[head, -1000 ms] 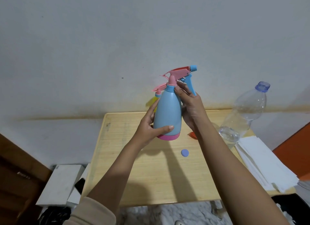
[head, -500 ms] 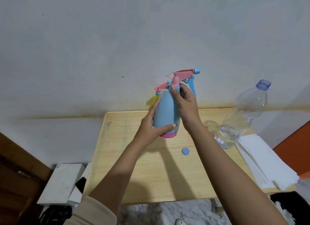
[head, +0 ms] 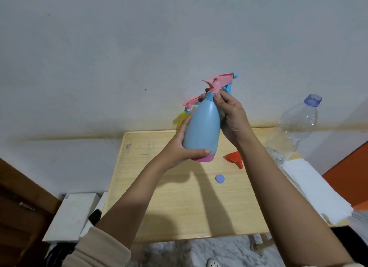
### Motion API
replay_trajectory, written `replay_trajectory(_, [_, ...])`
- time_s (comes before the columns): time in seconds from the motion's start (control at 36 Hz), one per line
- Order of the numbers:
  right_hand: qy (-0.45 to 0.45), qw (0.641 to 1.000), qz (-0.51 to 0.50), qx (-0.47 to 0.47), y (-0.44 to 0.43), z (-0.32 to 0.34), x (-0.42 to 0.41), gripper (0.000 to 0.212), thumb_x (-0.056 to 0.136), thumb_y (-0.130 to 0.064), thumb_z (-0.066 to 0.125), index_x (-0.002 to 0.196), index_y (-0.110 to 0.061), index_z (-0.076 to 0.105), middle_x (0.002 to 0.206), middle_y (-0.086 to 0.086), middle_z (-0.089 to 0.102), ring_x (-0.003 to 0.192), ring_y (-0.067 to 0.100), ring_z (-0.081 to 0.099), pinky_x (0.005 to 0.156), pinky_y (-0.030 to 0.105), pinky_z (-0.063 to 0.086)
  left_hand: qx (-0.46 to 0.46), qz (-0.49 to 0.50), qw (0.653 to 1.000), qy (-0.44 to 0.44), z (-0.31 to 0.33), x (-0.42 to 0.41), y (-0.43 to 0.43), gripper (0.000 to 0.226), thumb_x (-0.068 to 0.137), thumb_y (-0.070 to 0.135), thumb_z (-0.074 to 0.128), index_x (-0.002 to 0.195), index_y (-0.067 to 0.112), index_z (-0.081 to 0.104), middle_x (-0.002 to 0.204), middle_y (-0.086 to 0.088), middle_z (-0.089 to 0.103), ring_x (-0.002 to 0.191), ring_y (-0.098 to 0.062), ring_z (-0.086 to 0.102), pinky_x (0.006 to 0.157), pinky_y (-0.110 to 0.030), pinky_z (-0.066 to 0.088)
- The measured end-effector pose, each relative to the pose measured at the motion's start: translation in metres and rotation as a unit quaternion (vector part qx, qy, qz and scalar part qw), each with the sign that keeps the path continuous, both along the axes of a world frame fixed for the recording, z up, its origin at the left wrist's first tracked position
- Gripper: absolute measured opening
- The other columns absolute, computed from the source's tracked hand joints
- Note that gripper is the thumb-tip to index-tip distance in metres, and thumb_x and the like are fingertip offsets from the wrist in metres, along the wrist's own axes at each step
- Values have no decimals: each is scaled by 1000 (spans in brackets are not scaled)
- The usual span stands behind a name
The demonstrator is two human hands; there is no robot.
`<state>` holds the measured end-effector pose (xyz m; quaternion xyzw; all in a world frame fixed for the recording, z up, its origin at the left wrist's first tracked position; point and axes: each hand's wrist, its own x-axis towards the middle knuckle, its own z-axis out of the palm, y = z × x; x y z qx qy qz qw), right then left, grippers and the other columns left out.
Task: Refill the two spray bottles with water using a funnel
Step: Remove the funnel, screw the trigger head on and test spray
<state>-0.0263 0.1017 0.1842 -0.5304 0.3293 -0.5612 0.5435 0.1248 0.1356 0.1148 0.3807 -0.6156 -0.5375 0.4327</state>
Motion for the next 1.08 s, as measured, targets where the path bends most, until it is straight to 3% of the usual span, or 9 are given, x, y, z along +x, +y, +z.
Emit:
replay_trajectory(0.17, [27,999,-43,-11,2,-13,5,14,95,-19,50,98,-19,64,96,5,65,86,14,61,81,27,49,-29,54,996,-65,-7,-5,3,102,64,29,82,140,52,19,128,30,41,112,1,52,87,-36,55])
replay_trajectory(0.31, [31,997,-67,-4,2,-18,10,19,84,-35,63,95,-20,65,94,12,59,89,23,53,85,38,42,-44,92,989,-106,-15,-9,4,103,65,30,81,141,54,14,131,17,44,111,-5,53,88,-35,54])
replay_trajectory(0.44, [32,997,-74,2,0,-31,13,56,63,-64,71,88,-14,64,88,27,52,89,24,47,84,40,37,-48,120,984,-126,-25,-11,6,106,62,37,81,141,56,12,135,11,44,115,-12,52,91,-37,52])
replay_trajectory(0.53, [45,996,-80,7,1,-34,14,54,67,-62,71,89,-14,64,89,34,49,87,24,44,83,40,35,-48,127,981,-137,-31,-12,9,107,63,39,81,142,54,10,135,11,43,115,-12,51,92,-37,51])
replay_trajectory(0.64, [115,987,-108,27,8,-31,15,21,83,-44,56,87,-28,68,98,34,55,86,21,49,81,37,39,-39,139,980,-137,-39,-13,17,105,63,43,79,141,55,10,134,13,42,117,-13,50,94,-40,50])
replay_trajectory(0.78, [242,948,-203,39,17,-44,15,36,90,-32,55,84,3,56,70,12,48,69,16,43,57,19,29,-47,182,968,-165,-53,-16,36,104,68,38,80,140,58,7,127,16,38,115,-5,41,92,-30,43])
replay_trajectory(0.83, [272,926,-256,48,24,-50,15,31,87,-34,61,98,-6,54,90,3,53,87,18,51,69,16,36,-47,196,964,-171,-57,-20,47,104,70,37,80,139,59,6,125,12,39,116,-7,39,95,-32,42])
replay_trajectory(0.97, [278,926,-246,66,37,-60,16,70,81,-43,68,129,-3,38,131,11,41,126,24,38,104,35,35,-40,238,952,-187,-64,-34,75,105,70,38,78,137,63,1,128,6,38,121,-12,39,101,-40,42])
replay_trajectory(1.08, [232,946,-216,62,43,-64,13,43,80,-39,70,100,-11,44,97,5,54,92,21,54,72,26,43,-39,260,939,-220,-68,-52,101,107,72,38,77,131,69,-6,132,4,35,126,-15,36,103,-42,39])
